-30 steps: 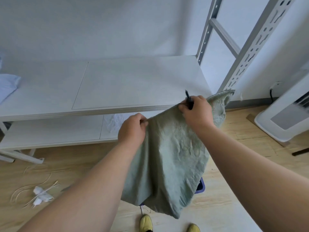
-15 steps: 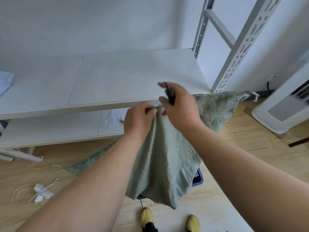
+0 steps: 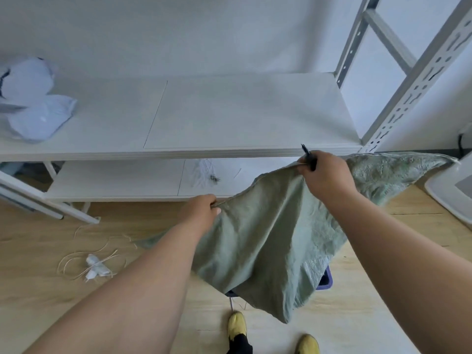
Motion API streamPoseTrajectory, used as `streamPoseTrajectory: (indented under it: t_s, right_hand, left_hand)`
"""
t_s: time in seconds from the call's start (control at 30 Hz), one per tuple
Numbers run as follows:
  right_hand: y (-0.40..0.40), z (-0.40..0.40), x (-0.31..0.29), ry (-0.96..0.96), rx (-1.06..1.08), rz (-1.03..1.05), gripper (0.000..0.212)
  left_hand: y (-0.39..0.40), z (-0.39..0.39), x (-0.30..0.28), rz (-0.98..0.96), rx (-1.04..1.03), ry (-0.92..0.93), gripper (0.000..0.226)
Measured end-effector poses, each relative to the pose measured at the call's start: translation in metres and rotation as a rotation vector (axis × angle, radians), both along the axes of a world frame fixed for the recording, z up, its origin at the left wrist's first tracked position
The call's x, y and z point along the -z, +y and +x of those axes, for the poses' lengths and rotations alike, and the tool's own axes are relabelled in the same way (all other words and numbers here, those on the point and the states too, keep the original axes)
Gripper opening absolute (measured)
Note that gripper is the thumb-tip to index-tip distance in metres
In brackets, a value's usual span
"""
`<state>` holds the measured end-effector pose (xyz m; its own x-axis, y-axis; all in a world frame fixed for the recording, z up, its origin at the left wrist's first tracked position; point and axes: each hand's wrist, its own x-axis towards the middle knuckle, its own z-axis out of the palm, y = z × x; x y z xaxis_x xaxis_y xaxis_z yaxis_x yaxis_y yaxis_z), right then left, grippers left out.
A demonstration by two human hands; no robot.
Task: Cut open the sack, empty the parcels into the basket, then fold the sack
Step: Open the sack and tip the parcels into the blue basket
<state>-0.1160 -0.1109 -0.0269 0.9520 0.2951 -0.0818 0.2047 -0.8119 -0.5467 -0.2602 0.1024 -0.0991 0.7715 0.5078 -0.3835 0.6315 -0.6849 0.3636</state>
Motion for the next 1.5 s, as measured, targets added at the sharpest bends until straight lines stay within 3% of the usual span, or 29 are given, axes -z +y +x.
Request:
streamPoseTrajectory:
  t_s: [0.13, 0.2, 0.3, 0.37, 0.47, 0.53, 0.7, 0.83, 0.93, 1.07, 1.2, 1.3, 1.43, 1.5]
  right_hand:
    - [0.018, -0.013, -0.007, -0.079, -0.146, 0.025, 0.041]
    - [0.029, -0.023, -0.005, -0.007, -0.281, 0.082, 0.047]
    - [0.034, -0.025, 0.007, 0.101, -0.371, -0.042, 0.031]
    - [0.028, -0.024, 0.013, 0.099, -0.324, -0.145, 0.006]
    - [0.015, -0.022, 0.016, 0.028, -0.176, -0.068, 0.009]
    - [0.012, -0.018, 0.007, -0.023, -0.101, 0.038, 0.011]
    - [0.013, -0.006, -0.015, -0.124, -0.046, 0.341, 0.009]
    - [0.0, 0.005, -0.023, -0.022, -0.029, 0.299, 0.017]
    - [0.002, 0.005, -0.031, -0.048, 0.018, 0.505, 0.009]
    - [-0.001, 0.01, -0.027, 0.075, 0.08, 0.459, 0.007]
    - [-0.002, 0.016, -0.037, 0.049, 0.203, 0.661, 0.006]
    - [-0.001, 0.016, -0.034, 0.074, 0.15, 0.562, 0.013]
    - [-0.004, 0.022, -0.037, 0.041, 0.219, 0.67, 0.012]
    - [-0.003, 0.021, -0.034, 0.073, 0.186, 0.62, 0.016]
  left_hand:
    - [-0.024, 0.023, -0.018, -0.032, 0.067, -0.196, 0.008]
    - [-0.037, 0.034, -0.029, -0.024, 0.141, -0.259, 0.01]
    - [-0.051, 0.042, -0.04, -0.024, 0.176, -0.38, 0.013]
    - [-0.05, 0.039, -0.039, -0.061, 0.173, -0.359, 0.013]
    - [-0.036, 0.025, -0.031, 0.008, 0.181, -0.07, 0.023]
    - [-0.025, 0.019, -0.033, 0.125, 0.136, 0.011, 0.021]
    - [-0.027, 0.036, -0.063, 0.209, -0.045, -0.371, 0.013]
    - [-0.036, 0.038, -0.071, 0.226, -0.012, -0.319, 0.012]
    - [-0.038, 0.041, -0.078, 0.262, -0.058, -0.507, 0.012]
    - [-0.044, 0.043, -0.085, 0.268, 0.039, -0.439, 0.011]
    - [-0.052, 0.047, -0.091, 0.245, 0.036, -0.62, 0.01]
    - [-0.056, 0.049, -0.092, 0.228, 0.086, -0.534, 0.009]
    - [-0.057, 0.053, -0.094, 0.207, 0.005, -0.698, 0.009]
    - [-0.061, 0.057, -0.092, 0.185, 0.038, -0.618, 0.011]
